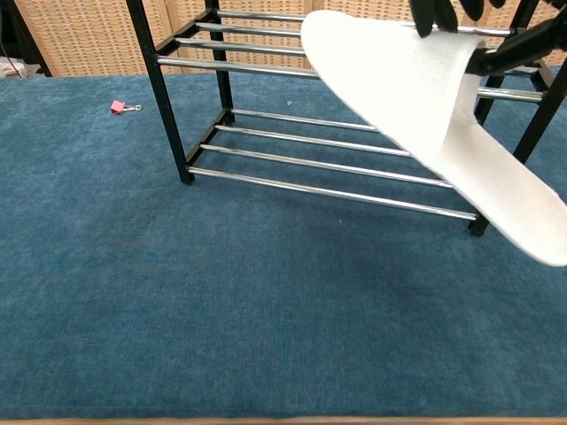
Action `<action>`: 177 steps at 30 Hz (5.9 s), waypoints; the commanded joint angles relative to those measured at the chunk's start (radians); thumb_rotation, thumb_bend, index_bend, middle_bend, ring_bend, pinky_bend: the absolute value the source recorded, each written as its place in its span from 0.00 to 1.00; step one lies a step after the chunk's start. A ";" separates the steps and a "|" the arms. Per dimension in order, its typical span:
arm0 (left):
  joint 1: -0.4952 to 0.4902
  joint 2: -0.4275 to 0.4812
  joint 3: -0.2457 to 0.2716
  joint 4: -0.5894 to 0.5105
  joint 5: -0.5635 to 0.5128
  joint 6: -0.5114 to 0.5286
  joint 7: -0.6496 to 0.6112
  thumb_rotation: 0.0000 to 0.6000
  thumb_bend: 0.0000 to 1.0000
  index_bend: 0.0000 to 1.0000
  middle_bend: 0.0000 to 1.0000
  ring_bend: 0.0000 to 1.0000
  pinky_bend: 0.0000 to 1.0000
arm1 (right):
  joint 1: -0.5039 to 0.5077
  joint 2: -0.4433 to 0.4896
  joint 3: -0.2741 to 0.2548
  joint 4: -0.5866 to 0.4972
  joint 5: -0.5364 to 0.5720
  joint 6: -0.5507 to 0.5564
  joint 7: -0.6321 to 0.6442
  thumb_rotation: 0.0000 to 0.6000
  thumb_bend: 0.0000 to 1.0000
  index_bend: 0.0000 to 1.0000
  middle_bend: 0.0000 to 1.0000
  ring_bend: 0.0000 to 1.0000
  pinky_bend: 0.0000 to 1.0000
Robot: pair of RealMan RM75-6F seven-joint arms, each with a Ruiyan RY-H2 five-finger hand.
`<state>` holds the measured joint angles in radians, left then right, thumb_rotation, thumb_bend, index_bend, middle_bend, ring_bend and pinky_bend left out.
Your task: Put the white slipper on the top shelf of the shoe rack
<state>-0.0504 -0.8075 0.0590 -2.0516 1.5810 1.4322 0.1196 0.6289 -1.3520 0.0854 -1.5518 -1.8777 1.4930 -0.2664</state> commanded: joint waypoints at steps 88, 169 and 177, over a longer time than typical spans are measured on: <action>0.011 0.017 0.004 -0.003 0.021 0.016 -0.034 1.00 0.00 0.00 0.00 0.00 0.00 | 0.147 -0.162 0.333 -0.234 0.939 -0.176 -0.452 1.00 0.50 0.69 0.65 0.66 0.65; 0.017 0.049 0.010 0.012 0.052 0.029 -0.111 1.00 0.00 0.00 0.00 0.00 0.00 | 0.316 -0.297 0.456 -0.081 1.242 -0.017 -0.579 1.00 0.23 0.29 0.13 0.14 0.20; 0.017 0.047 0.011 0.012 0.055 0.028 -0.106 1.00 0.00 0.00 0.00 0.00 0.00 | 0.309 -0.289 0.444 -0.118 1.235 0.000 -0.579 1.00 0.22 0.28 0.11 0.13 0.19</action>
<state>-0.0334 -0.7602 0.0694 -2.0398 1.6359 1.4605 0.0135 0.9394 -1.6428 0.5341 -1.6641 -0.6390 1.4891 -0.8451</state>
